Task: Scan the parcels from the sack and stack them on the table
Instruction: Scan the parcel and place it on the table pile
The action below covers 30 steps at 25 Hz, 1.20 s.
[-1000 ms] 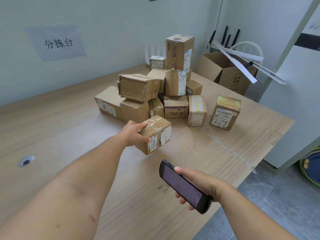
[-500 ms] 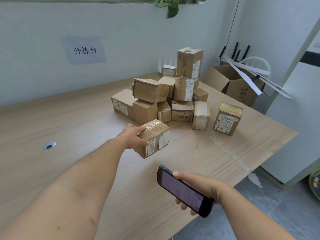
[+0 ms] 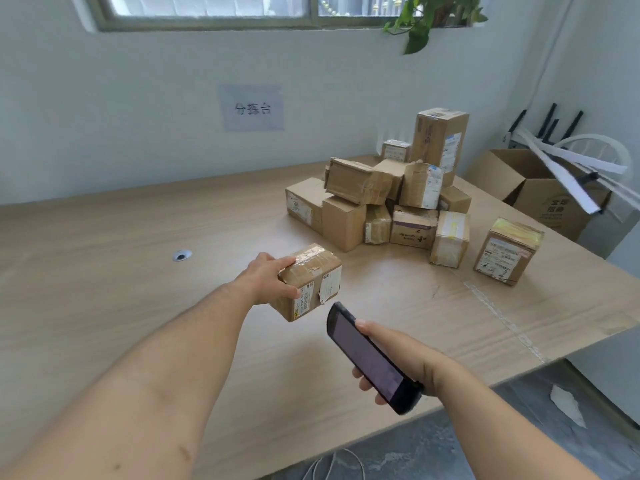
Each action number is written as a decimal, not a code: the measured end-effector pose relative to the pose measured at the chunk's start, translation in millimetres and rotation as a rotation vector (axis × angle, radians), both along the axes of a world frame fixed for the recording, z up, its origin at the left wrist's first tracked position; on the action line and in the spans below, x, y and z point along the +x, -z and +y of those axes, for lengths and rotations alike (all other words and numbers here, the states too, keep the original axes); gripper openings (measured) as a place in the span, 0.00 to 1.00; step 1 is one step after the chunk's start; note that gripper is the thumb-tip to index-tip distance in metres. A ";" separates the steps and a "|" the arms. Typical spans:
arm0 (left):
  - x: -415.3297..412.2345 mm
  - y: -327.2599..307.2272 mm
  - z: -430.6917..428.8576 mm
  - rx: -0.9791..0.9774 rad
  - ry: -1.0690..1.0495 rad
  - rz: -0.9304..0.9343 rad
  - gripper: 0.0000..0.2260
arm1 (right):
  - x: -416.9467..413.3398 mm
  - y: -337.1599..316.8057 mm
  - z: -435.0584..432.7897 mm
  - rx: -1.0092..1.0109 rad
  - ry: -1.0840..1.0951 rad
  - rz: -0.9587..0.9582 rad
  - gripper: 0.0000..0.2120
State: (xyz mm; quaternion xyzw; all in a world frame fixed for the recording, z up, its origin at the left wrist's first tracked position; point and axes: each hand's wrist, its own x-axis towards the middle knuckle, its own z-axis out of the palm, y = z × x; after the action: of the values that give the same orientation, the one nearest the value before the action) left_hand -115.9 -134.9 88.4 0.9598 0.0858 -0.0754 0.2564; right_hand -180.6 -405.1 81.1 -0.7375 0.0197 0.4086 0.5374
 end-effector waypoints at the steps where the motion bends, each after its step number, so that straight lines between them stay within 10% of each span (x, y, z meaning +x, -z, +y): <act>1: -18.1 -0.4 13.9 0.021 -0.040 0.002 0.36 | -2.9 -0.2 11.7 0.007 -0.017 -0.010 0.27; 30: -708.2 -52.4 345.7 0.200 -1.357 -0.073 0.38 | -386.2 -36.5 496.1 0.108 -1.100 0.014 0.29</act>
State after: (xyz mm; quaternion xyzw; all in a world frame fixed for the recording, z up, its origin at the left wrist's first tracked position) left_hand -824.1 210.8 140.8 0.7145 0.6660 0.1426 0.1599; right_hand -566.8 91.0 117.6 -0.6077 -0.3860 0.6343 0.2815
